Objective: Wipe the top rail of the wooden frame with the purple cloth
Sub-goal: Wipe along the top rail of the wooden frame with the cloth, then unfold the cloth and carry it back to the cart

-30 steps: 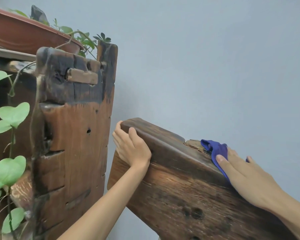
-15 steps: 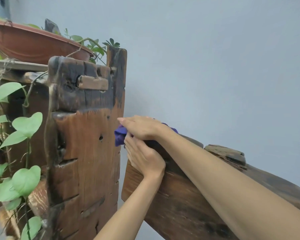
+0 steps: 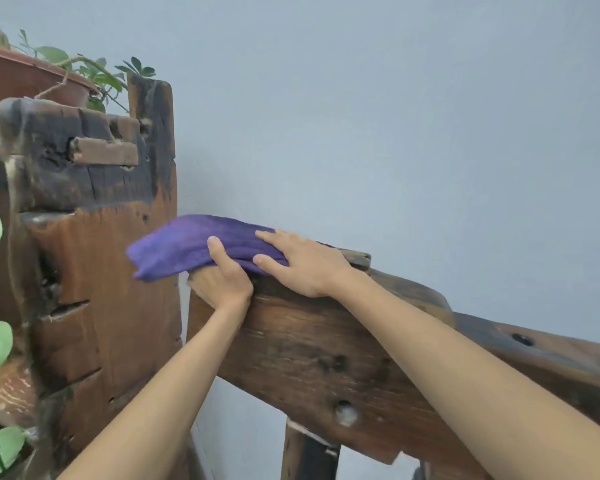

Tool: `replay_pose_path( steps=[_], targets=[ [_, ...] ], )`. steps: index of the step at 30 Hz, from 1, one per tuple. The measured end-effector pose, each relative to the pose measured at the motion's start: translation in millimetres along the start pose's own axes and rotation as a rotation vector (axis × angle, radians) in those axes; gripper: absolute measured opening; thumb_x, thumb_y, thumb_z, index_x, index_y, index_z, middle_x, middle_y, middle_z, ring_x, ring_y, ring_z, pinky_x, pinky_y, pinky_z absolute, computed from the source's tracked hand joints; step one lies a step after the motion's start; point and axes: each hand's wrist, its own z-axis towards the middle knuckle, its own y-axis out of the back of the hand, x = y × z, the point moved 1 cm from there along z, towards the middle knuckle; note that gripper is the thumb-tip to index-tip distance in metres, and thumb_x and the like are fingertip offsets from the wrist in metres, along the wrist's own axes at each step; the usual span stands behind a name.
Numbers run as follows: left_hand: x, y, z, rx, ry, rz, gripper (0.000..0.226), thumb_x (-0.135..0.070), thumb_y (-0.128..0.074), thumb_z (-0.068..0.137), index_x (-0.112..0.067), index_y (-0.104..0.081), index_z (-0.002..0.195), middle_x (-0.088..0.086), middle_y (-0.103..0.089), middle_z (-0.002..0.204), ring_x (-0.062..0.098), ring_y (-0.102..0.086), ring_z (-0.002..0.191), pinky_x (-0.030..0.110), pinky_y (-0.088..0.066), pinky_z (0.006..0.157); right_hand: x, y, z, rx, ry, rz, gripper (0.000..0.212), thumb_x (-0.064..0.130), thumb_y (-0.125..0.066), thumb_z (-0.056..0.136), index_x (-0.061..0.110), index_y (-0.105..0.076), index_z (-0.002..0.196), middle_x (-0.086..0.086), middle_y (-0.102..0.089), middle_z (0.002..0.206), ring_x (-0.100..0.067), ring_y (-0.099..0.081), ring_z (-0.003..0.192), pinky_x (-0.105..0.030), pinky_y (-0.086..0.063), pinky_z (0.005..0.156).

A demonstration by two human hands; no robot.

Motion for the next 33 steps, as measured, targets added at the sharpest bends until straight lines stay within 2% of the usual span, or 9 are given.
replay_pose_path(
  steps=[3, 6, 10, 15, 20, 23, 28, 31, 33],
  targets=[
    [-5, 11, -8, 0.103, -0.067, 0.023, 0.081, -0.063, -0.038, 0.086, -0.010, -0.041, 0.148, 0.018, -0.047, 0.149, 0.036, -0.043, 0.136, 0.042, -0.028, 0.114, -43, 13, -54, -0.010, -0.100, -0.053, 0.071, 0.078, -0.020, 0.094, 0.047, -0.025, 0.157, 0.009, -0.020, 0.169, -0.013, -0.015, 0.155, -0.040, -0.015, 0.123],
    [-4, 16, -20, 0.190, -0.217, 0.208, 0.085, -0.041, -0.058, 0.085, -0.015, -0.021, 0.157, 0.021, -0.021, 0.160, 0.041, -0.024, 0.145, 0.049, -0.017, 0.117, -75, 23, -98, 0.002, -0.277, 0.027, 0.082, 0.093, -0.014, 0.080, 0.058, -0.017, 0.154, 0.023, -0.009, 0.168, -0.004, -0.007, 0.155, -0.046, -0.022, 0.120],
    [-21, 7, -68, 0.368, -0.345, 0.377, 0.051, -0.041, -0.054, 0.090, -0.027, -0.046, 0.138, 0.024, 0.009, 0.163, 0.043, 0.007, 0.151, 0.053, -0.006, 0.119, -91, 29, -142, -0.050, -0.400, 0.030, 0.100, 0.100, -0.024, 0.071, 0.047, -0.023, 0.157, 0.019, -0.024, 0.166, -0.007, -0.016, 0.154, -0.047, -0.028, 0.117],
    [-47, -3, -121, 0.517, -0.695, 0.491, 0.009, -0.027, -0.060, 0.083, -0.023, -0.058, 0.075, 0.011, -0.035, 0.151, 0.029, -0.014, 0.149, 0.053, -0.013, 0.108, -117, 38, -214, 0.025, -0.541, -0.135, 0.126, 0.100, -0.052, 0.056, 0.034, -0.023, 0.159, 0.012, -0.035, 0.162, -0.017, -0.038, 0.146, -0.043, -0.040, 0.111],
    [-83, -7, -181, 0.849, -0.653, 0.151, 0.028, -0.010, -0.059, 0.077, -0.027, -0.072, 0.096, -0.006, -0.062, 0.109, 0.016, -0.056, 0.104, 0.033, -0.039, 0.083, -122, 36, -279, -0.147, -0.491, -0.249, 0.072, 0.054, -0.064, 0.089, 0.031, -0.041, 0.153, 0.008, -0.043, 0.155, -0.018, -0.041, 0.142, -0.037, -0.044, 0.105],
    [-101, -2, -217, 1.049, -0.569, -0.111, 0.040, -0.002, -0.050, 0.071, -0.025, -0.070, 0.096, -0.012, -0.067, 0.097, -0.002, -0.057, 0.080, 0.016, -0.042, 0.071, -125, 30, -339, -0.361, -0.515, -0.167, 0.053, 0.025, -0.064, 0.083, 0.033, -0.061, 0.135, 0.013, -0.052, 0.139, -0.010, -0.048, 0.128, -0.036, -0.052, 0.090],
    [-126, 1, -297, 1.397, -0.414, -0.193, 0.041, 0.003, -0.046, 0.068, -0.026, -0.072, 0.082, -0.010, -0.072, 0.084, -0.003, -0.061, 0.075, 0.017, -0.047, 0.065, -112, 4, -443, -0.033, -0.652, 0.124, 0.009, 0.027, -0.068, 0.088, 0.021, -0.069, 0.094, 0.001, -0.065, 0.097, -0.021, -0.062, 0.093, -0.037, -0.047, 0.081],
    [-125, 12, -359, 1.604, -0.411, -0.126, 0.040, 0.000, -0.046, 0.066, -0.029, -0.072, 0.075, -0.004, -0.072, 0.078, 0.002, -0.057, 0.060, 0.017, -0.045, 0.056, -92, 0, -500, 0.061, -0.686, 0.338, 0.028, 0.049, -0.075, 0.086, 0.032, -0.070, 0.108, 0.022, -0.072, 0.108, 0.001, -0.064, 0.101, -0.020, -0.048, 0.089],
    [-119, 24, -397, 1.701, -0.454, -0.060, 0.034, -0.002, -0.049, 0.067, -0.027, -0.071, 0.073, -0.007, -0.068, 0.070, 0.001, -0.052, 0.052, 0.016, -0.042, 0.052, -76, 6, -524, -0.094, -0.735, 0.515, 0.044, 0.062, -0.076, 0.081, 0.043, -0.064, 0.119, 0.028, -0.069, 0.118, 0.005, -0.063, 0.110, -0.019, -0.050, 0.093]
  ],
)
